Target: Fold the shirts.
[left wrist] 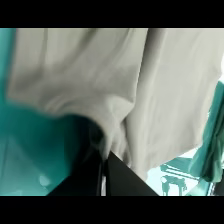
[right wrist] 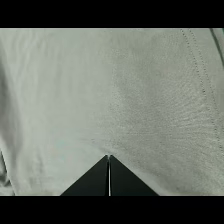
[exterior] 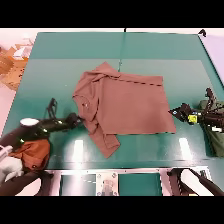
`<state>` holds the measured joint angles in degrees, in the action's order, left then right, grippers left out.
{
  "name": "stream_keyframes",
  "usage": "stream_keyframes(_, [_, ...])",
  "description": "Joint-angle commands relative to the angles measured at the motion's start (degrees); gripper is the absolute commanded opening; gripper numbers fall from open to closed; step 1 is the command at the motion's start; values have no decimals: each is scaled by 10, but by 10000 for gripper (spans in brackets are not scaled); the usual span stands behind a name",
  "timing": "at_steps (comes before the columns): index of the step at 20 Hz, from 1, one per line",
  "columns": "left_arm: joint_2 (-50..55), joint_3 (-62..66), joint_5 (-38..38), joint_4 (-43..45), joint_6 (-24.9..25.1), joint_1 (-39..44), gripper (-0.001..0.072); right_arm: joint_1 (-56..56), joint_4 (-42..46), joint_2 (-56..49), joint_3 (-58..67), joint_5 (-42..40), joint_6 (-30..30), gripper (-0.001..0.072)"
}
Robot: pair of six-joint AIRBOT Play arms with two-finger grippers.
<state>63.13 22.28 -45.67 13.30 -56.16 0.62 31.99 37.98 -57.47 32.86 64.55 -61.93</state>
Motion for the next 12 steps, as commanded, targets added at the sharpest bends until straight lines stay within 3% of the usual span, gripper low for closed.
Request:
stream_keyframes(1, [6,100,-154,189,-65,-141,29,0,0,0,0,2,-4,12])
stream_keyframes(5, [18,198,-180,283,-78,-186,29,0,0,0,0,2,-5,12])
stream_keyframes(9, [112,227,-169,287,-52,-186,48,0,0,0,0,15,-7,13])
stream_keyframes(10, [134,228,-169,285,-48,-186,288,0,0,0,0,16,-7,15])
stream_keyframes(11, [150,235,-169,295,-49,-188,433,1,1,0,2,16,-7,31])
stream_keyframes(12, [153,254,-173,325,-49,-196,432,7,2,0,9,16,-7,30])
